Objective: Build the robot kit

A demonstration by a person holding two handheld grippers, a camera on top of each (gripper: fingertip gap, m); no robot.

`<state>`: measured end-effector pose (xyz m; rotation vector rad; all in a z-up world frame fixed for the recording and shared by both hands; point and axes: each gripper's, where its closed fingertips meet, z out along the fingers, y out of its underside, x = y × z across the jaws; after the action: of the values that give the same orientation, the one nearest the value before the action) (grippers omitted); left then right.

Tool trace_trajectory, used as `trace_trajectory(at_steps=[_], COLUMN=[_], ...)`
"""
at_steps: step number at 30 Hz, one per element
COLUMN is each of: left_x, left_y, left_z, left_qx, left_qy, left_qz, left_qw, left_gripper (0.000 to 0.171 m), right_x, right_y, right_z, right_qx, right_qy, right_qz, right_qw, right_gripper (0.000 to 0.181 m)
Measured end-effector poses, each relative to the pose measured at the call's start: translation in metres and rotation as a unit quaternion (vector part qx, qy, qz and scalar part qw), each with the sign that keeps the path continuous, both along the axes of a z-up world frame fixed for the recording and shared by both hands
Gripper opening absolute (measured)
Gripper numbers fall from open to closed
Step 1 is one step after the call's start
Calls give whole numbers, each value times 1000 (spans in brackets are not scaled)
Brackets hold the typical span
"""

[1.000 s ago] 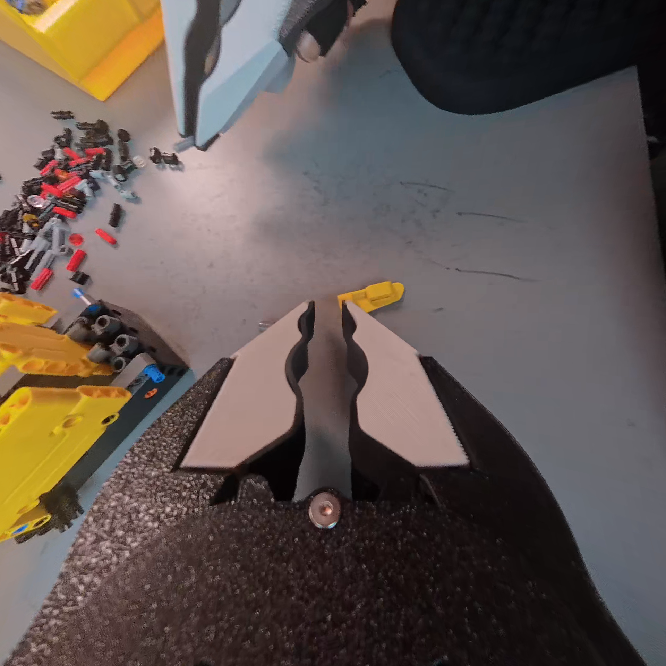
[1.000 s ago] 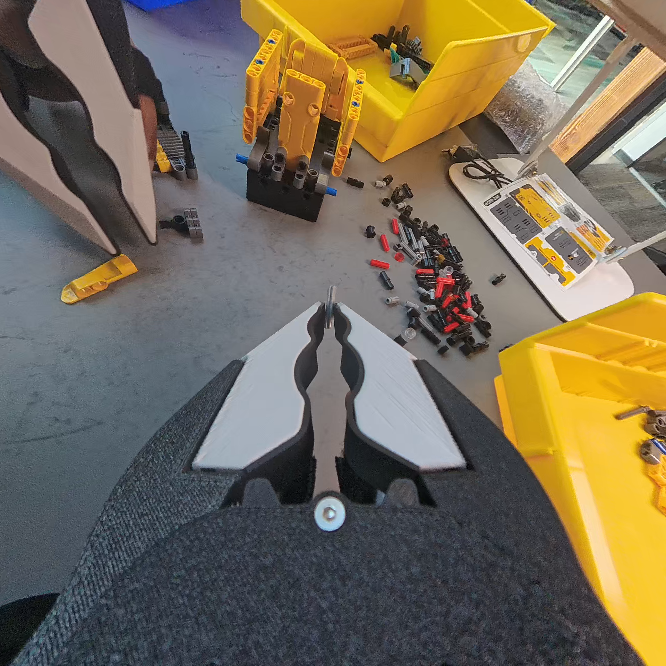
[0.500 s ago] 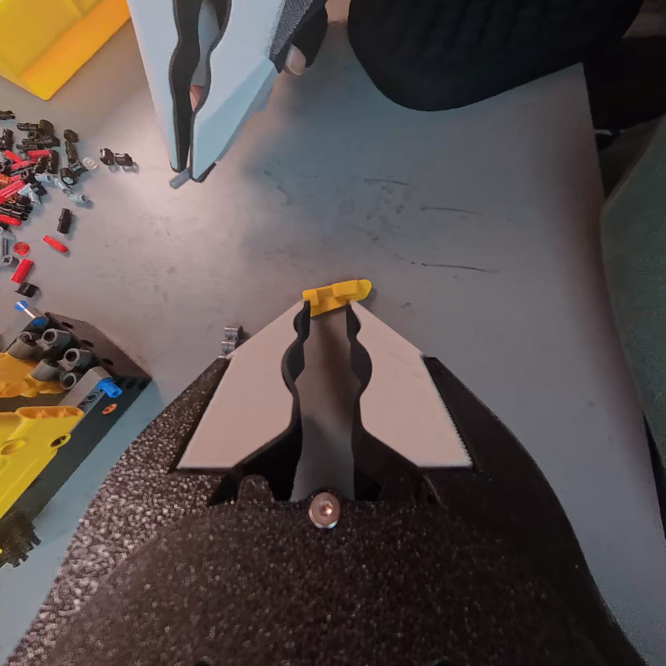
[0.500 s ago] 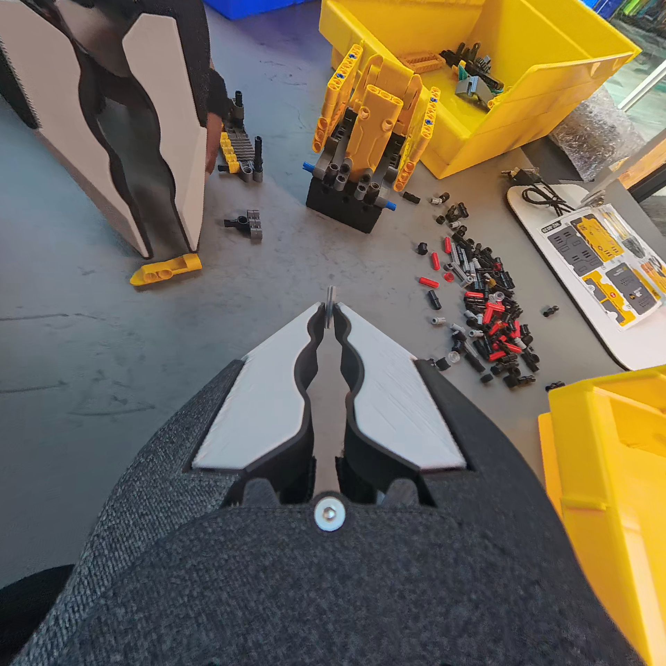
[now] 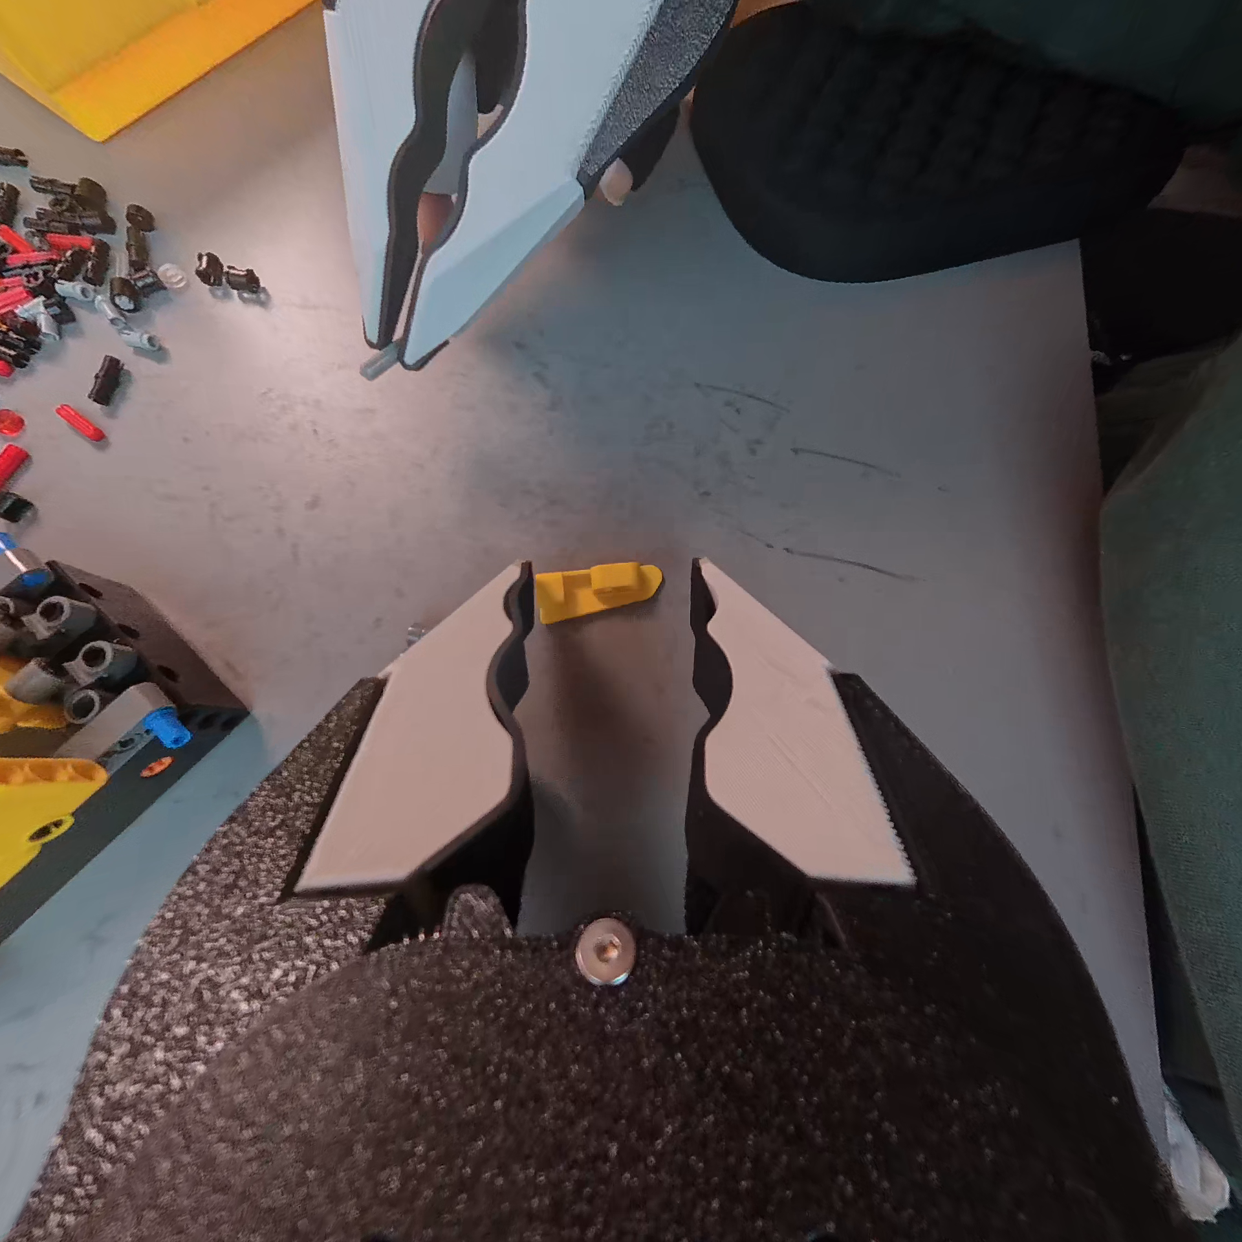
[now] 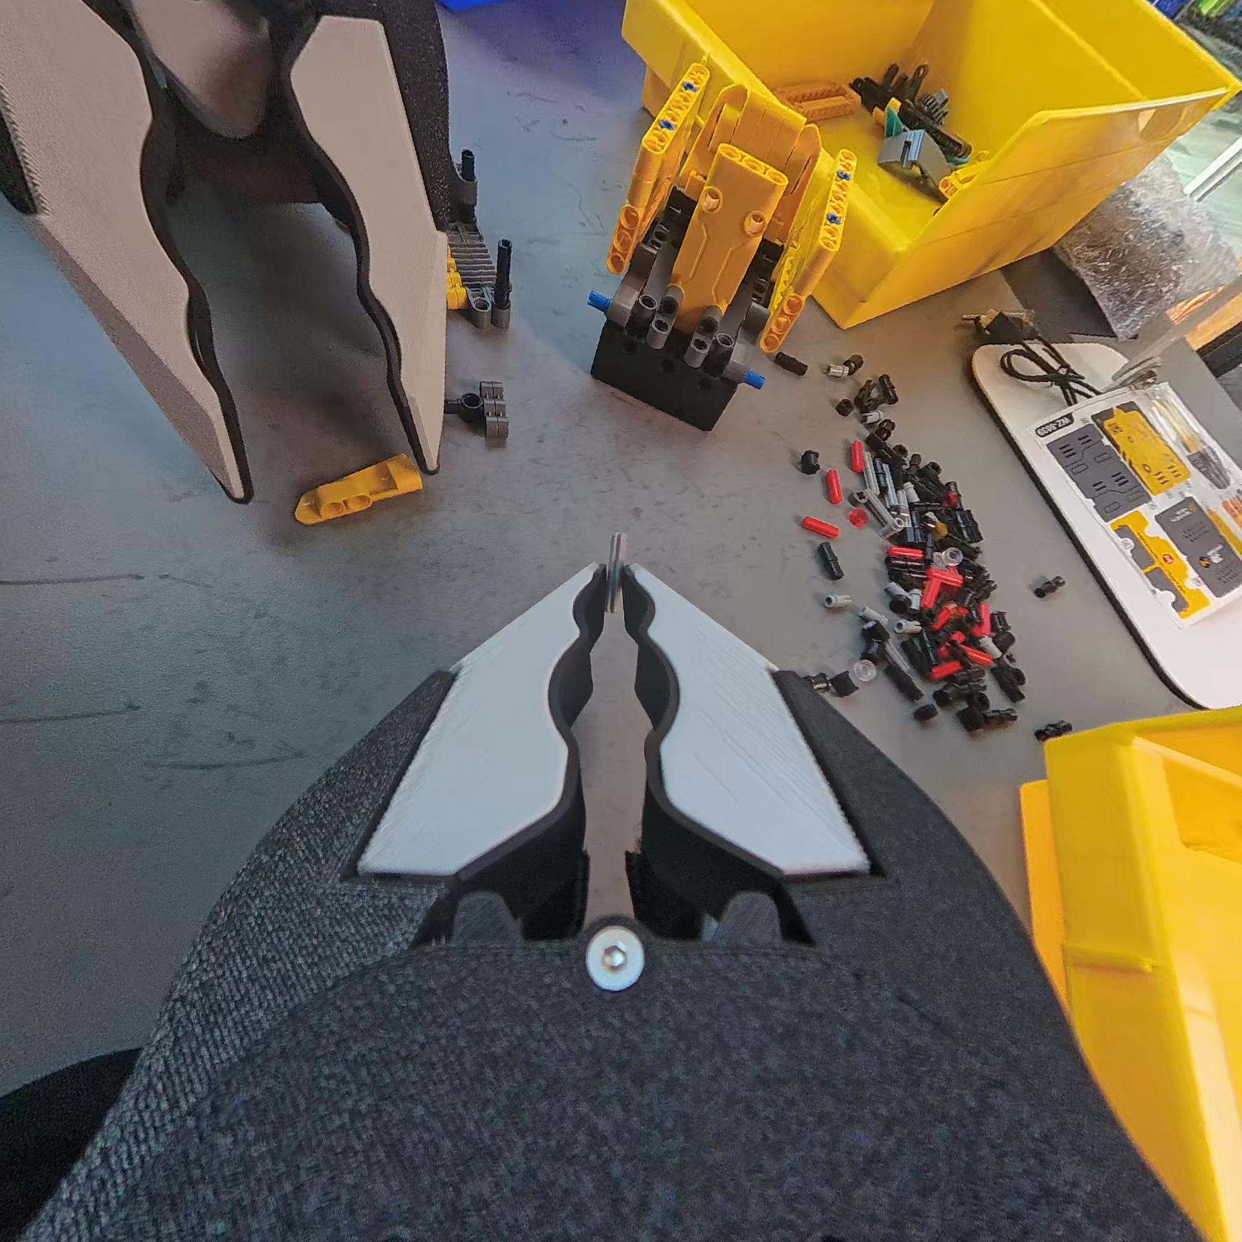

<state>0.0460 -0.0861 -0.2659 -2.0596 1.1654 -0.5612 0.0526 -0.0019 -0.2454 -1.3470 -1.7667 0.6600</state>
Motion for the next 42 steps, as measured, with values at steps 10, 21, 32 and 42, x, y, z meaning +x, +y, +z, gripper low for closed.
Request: trace_trajectory(at_steps=[10, 21, 32, 42], left_x=[3, -15, -12, 0], left_y=[-8, -7, -15, -18], left_z=[-8, -3, 6, -7], left_qx=[19, 39, 1, -7], left_qy=[33, 44, 5, 24], left_qz=[-52, -66, -52, -64], left_qw=[998, 996, 999, 998], left_gripper=[37, 35, 25, 38], right_x=[-1, -2, -2, -2], right_y=[-3, -6, -6, -7], right_z=[-2, -2, -5, -8], right_qx=[2, 2, 0, -1], right_qy=[-4, -4, -9, -15], right_qz=[4, 9, 8, 11], right_qw=[1000, 1000, 1000, 1000], right_gripper=[4, 4, 4, 3])
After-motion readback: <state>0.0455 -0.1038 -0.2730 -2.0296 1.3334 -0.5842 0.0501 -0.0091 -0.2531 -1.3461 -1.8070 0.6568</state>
